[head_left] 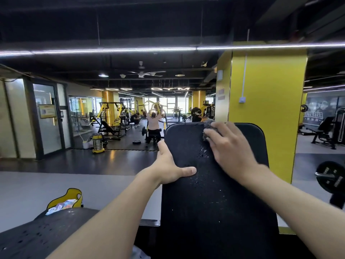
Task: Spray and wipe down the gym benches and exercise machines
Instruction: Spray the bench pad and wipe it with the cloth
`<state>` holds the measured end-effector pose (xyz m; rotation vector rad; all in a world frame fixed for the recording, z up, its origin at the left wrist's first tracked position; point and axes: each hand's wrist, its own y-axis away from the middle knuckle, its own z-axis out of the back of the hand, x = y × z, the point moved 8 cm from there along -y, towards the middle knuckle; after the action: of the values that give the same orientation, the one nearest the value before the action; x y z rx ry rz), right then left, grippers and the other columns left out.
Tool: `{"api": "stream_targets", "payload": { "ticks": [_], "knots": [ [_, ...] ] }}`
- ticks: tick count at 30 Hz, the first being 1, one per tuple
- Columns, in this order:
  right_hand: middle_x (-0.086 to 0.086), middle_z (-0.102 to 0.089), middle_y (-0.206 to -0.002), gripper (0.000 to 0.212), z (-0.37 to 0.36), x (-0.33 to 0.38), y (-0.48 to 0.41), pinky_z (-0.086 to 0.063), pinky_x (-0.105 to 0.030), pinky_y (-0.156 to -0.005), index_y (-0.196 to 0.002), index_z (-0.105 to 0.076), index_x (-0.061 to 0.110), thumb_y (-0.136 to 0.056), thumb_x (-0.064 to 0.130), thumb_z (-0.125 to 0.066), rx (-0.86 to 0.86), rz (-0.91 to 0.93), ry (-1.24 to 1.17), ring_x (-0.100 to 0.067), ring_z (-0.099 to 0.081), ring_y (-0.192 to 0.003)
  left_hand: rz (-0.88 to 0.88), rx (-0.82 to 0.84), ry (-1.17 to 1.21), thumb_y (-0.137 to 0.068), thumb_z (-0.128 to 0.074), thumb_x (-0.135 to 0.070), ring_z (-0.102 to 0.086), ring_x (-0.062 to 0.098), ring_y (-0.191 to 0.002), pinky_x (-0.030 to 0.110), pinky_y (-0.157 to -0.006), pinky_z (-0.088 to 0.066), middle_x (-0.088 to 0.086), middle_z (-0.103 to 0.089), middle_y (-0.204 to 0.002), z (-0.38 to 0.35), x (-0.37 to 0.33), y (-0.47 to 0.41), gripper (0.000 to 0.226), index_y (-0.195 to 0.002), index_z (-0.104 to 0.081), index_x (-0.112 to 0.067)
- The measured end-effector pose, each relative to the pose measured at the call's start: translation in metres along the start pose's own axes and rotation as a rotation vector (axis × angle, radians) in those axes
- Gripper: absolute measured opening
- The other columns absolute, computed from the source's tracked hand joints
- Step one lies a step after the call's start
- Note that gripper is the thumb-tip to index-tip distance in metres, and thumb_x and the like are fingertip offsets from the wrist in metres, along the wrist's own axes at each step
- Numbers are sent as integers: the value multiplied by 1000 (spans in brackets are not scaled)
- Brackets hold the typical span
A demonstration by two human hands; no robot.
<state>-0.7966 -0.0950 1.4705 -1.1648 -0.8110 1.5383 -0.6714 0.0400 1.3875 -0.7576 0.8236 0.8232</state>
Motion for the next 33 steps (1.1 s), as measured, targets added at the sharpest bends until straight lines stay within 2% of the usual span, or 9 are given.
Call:
{"api": "stream_targets", "payload": {
  "ticks": [2, 6, 10, 12, 17, 21, 23, 27, 33],
  "knots": [
    [-13, -61, -103, 10, -6, 25, 15, -48, -48, -71, -96, -68, 6, -88, 7, -61, 15, 5, -39, -34, -50, -81, -1, -5, -6, -60, -91, -45, -49, 22, -125, 45, -105, -48, 1, -41, -137, 0, 1, 0, 98, -118, -12, -41],
    [-9, -63, -107, 13, -7, 34, 25, -47, -42, -69, -100, -68, 12, -89, 9, -64, 164, 334, -11, -29, -53, -83, -1, -7, -13, -59, -91, -45, -50, 22, -124, 44, -104, -49, 1, -42, -136, 0, 1, 0, 99, -119, -13, -40],
    [-12, -63, -103, 13, 9, -20, -1, -51, -47, -73, -98, -70, 6, -85, 3, -71, -34, -44, -40, -34, -55, -82, -3, 2, -1, -58, -91, -46, -47, 23, -128, 45, -106, -47, 1, -40, -140, 0, 0, 0, 101, -123, -14, -38],
    [-13, -61, -103, 11, 3, -6, 9, -49, -48, -72, -96, -69, 4, -85, 2, -68, -35, -90, -9, -34, -51, -82, -1, 5, -1, -62, -92, -44, -48, 23, -127, 45, -105, -48, 1, -40, -139, 0, -1, 1, 98, -121, -14, -38],
    [-10, -62, -104, 13, 0, 11, 20, -47, -42, -68, -99, -69, 10, -88, 7, -64, 152, 321, 24, -31, -54, -81, 14, 0, -7, -61, -91, -44, -49, 23, -126, 45, -104, -49, 2, -43, -137, 0, -1, 2, 97, -119, -14, -38],
    [-11, -62, -100, 13, 14, -31, 3, -50, -42, -72, -95, -71, 6, -83, 0, -69, -58, -154, -41, -35, -56, -82, 15, 4, -6, -68, -91, -39, -47, 24, -128, 46, -107, -47, 2, -40, -140, 0, -2, 3, 98, -127, -13, -35],
    [-12, -61, -100, 10, 6, -3, 13, -49, -44, -69, -90, -69, 6, -82, 1, -65, -26, -125, -25, -34, -52, -80, 17, 0, -11, -67, -92, -40, -48, 24, -127, 46, -105, -48, 3, -41, -139, 0, -2, 3, 97, -124, -13, -37],
    [-8, -63, -103, 11, 0, 24, 28, -48, -42, -66, -93, -70, 11, -85, 8, -64, 164, 255, -47, -30, -54, -79, 24, -2, -11, -68, -91, -39, -49, 23, -125, 45, -104, -49, 3, -42, -137, -1, -1, 4, 96, -122, -12, -39],
    [-10, -62, -102, 13, 12, -18, 18, -50, -46, -70, -96, -72, 7, -83, 3, -69, -53, -190, -32, -34, -55, -83, 17, 1, -2, -63, -92, -41, -46, 24, -128, 47, -107, -46, 2, -38, -141, -1, -3, 4, 106, -131, -10, -37]
  ]
}}
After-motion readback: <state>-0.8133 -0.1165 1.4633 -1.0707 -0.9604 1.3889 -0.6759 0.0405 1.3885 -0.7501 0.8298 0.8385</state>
